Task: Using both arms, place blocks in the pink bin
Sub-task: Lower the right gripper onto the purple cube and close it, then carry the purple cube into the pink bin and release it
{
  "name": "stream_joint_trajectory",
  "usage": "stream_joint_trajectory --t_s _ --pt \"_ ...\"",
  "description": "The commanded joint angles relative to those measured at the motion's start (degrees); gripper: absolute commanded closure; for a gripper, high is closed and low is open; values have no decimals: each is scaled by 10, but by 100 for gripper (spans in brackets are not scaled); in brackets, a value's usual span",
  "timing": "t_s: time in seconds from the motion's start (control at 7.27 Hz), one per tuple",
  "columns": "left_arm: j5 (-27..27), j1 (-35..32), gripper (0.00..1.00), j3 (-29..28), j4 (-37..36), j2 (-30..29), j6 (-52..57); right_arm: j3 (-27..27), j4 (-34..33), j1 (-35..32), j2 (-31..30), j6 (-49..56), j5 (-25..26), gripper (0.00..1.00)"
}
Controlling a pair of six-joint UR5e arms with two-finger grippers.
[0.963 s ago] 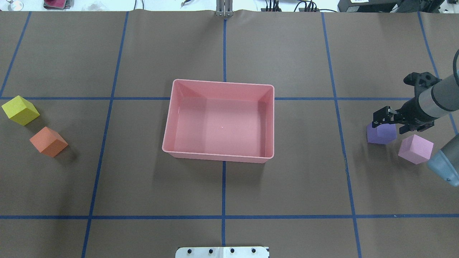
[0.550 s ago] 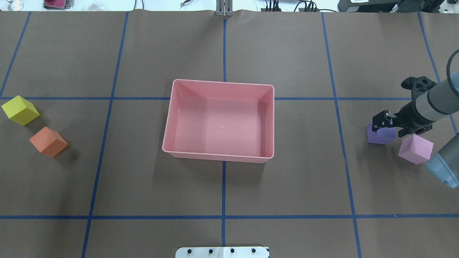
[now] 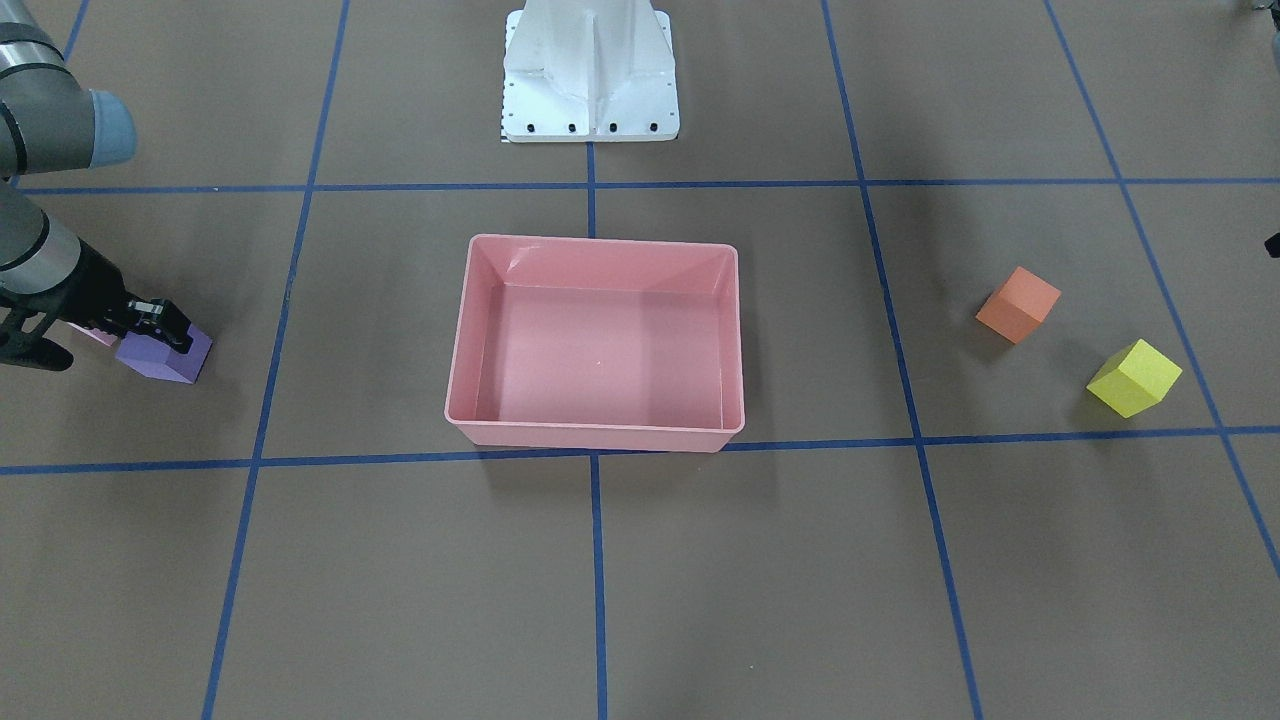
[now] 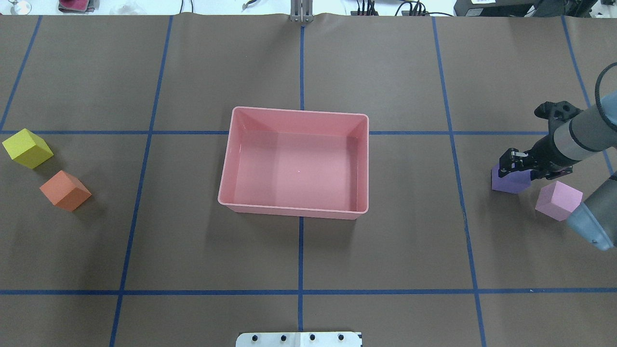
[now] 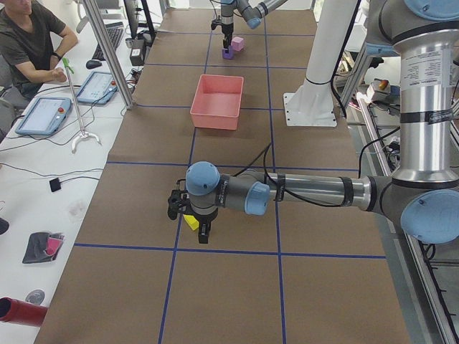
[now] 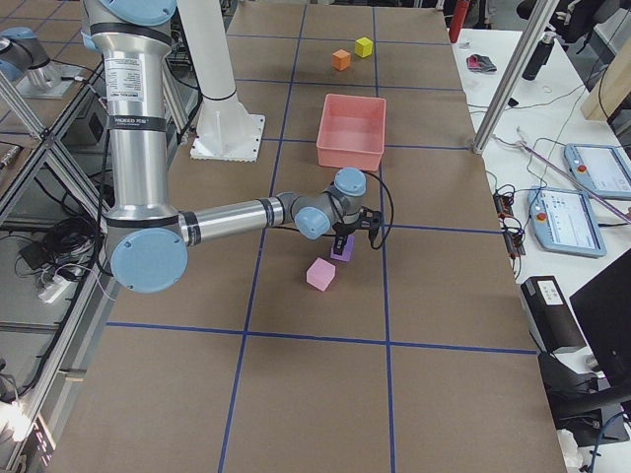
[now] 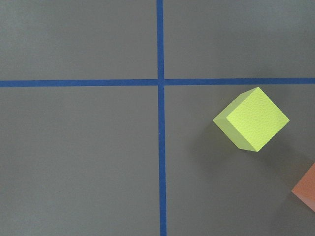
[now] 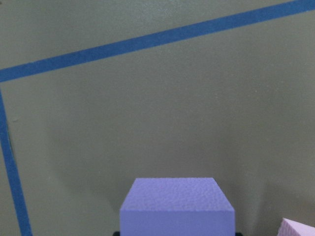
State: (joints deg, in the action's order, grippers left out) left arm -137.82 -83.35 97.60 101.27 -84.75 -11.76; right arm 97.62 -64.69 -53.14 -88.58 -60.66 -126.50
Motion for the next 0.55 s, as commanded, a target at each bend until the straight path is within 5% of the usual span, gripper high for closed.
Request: stream_joint_trajectory --t_s 0.0,0.41 --pt "2 84 1 7 75 -9 -73 34 -23 0 40 -50 -3 100" --pt "4 166 0 15 154 -11 -119 37 -200 19 237 -112 -1 100"
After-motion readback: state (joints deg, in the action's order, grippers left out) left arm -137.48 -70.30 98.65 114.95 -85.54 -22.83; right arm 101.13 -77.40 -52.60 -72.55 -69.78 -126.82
